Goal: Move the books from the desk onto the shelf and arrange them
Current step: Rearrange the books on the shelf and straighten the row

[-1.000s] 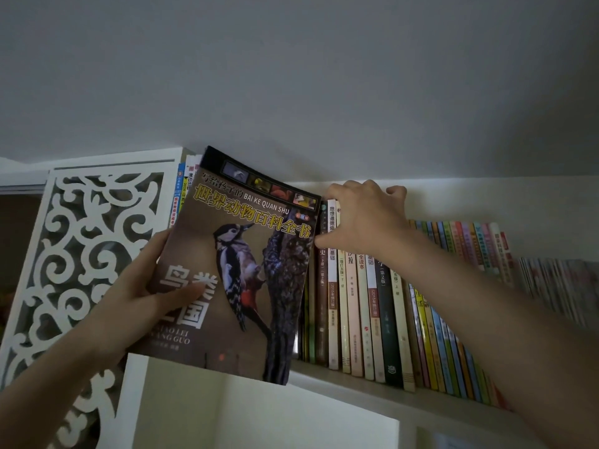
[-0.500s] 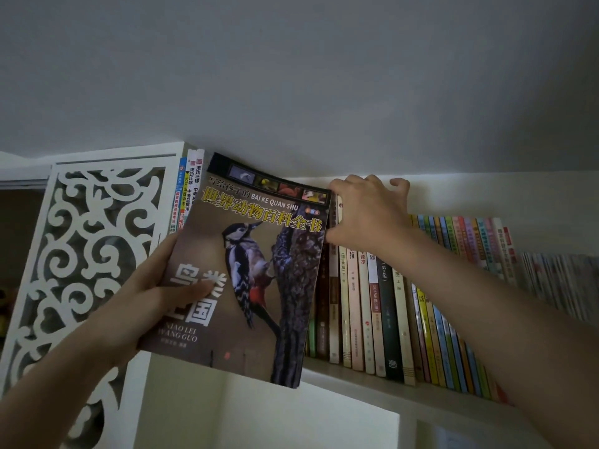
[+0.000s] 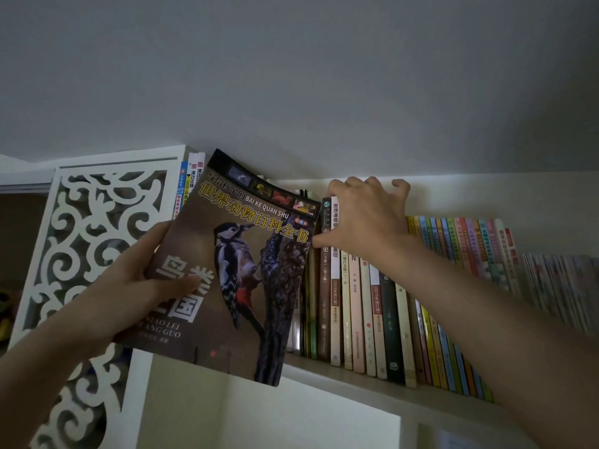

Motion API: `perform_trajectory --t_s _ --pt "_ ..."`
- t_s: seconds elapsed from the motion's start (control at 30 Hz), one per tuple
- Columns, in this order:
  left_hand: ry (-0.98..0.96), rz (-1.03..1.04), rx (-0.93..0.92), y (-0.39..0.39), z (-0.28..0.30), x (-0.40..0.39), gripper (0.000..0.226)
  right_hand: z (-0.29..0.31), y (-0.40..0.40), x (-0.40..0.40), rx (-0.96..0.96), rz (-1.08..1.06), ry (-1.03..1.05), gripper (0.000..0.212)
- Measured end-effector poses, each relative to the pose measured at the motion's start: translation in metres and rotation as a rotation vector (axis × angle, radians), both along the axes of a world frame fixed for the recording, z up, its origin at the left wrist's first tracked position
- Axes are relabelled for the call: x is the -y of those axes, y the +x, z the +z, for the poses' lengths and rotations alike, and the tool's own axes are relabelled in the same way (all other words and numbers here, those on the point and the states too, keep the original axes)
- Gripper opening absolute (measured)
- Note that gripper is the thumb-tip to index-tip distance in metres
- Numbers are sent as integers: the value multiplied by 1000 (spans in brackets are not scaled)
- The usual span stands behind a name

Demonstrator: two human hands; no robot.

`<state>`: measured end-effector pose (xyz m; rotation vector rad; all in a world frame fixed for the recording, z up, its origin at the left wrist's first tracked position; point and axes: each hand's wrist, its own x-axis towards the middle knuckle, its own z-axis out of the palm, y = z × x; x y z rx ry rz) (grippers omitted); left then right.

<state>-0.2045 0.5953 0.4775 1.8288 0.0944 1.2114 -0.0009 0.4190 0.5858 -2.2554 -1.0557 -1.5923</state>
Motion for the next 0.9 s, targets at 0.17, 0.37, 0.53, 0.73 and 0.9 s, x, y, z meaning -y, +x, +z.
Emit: perform_trajectory --t_s 0.17,0.37,0.53,0.73,0.9 --pt "63 81 -13 -2 11 2 60 -3 4 5 48 -2 -28 89" --pt "275 268 -17 -7 26 9 66 9 6 22 -69 82 -148 86" --pt "369 347 -4 -8 24 22 70 -2 6 15 13 47 -64 89" --pt "469 325 -24 -15 31 31 80 -2 10 14 43 67 -56 87" --pt "319 250 -50 8 40 41 60 -3 11 16 31 109 -59 73"
